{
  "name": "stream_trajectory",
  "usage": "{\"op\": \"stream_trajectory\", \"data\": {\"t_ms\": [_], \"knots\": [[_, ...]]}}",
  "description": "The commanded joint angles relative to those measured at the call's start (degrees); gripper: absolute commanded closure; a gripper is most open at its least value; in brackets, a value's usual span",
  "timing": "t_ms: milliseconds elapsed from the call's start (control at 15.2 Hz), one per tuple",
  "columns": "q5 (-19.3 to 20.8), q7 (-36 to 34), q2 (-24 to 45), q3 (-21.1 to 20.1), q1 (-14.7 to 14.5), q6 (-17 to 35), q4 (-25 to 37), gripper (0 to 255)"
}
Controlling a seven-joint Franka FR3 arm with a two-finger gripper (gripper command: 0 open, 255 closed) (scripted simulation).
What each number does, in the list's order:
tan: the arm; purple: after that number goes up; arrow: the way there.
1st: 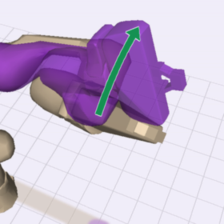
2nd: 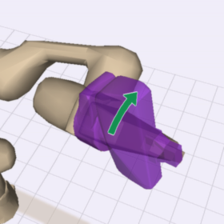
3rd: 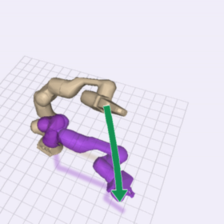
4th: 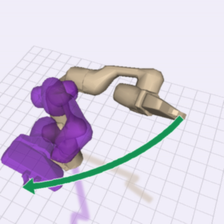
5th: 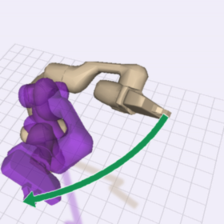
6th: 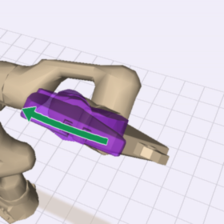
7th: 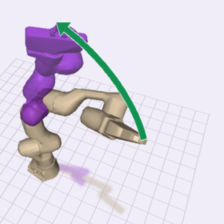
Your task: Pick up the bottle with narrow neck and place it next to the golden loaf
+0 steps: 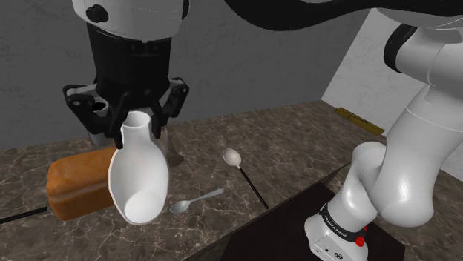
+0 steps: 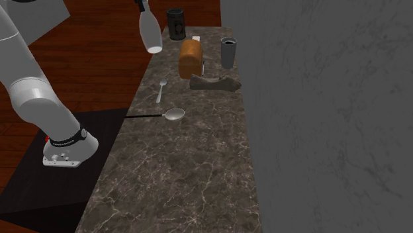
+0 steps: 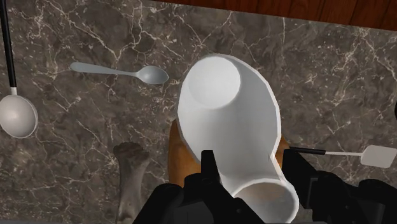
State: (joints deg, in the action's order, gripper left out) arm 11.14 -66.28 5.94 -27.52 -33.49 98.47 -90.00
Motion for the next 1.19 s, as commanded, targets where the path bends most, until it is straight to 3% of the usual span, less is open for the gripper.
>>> {"op": "stream_trajectory", "data": {"t_ms": [0, 1122], "knots": [[0.0, -0.2, -0.2, 0.0, 0.1, 1.6, -1.7, 255], [0.9, -2.2, 0.3, 0.4, 0.4, 14.4, -14.3, 255]]}}
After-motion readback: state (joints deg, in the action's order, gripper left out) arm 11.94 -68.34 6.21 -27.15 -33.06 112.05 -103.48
